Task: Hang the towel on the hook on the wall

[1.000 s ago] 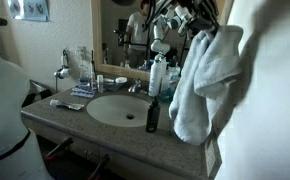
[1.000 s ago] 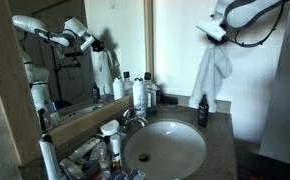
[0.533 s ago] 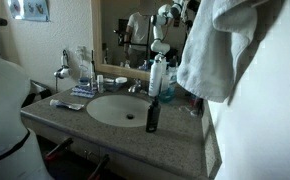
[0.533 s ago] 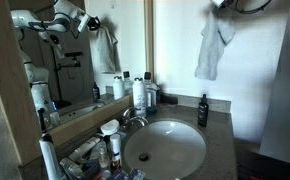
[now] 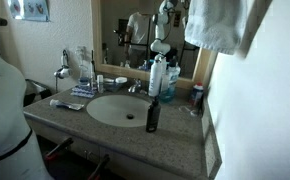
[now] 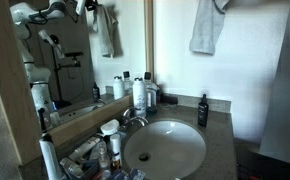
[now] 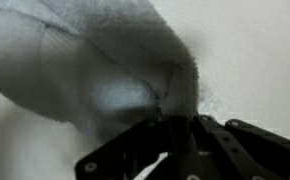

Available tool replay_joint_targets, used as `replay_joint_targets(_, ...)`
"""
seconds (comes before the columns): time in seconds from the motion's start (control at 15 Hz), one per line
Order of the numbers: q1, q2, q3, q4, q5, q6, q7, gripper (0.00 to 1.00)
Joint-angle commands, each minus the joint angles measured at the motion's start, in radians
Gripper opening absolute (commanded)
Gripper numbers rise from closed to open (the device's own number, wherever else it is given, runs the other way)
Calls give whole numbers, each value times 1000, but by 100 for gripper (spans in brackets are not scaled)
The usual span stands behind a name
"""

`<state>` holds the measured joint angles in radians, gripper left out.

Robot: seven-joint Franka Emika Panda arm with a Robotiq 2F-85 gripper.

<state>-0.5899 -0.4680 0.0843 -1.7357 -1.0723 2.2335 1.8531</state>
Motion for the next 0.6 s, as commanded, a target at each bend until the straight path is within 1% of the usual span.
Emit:
replay_joint_targets(0.0,111,121,-30,183,-103,-75,22,6)
replay_joint_targets(0.27,214,205,-102,317,-168,-112,4,6)
replay_joint_targets(0.4,245,243,-144,372,-176,-108,-5,6)
replay_joint_targets(0.53,267,270,-185,404,-167,-99,-10,6)
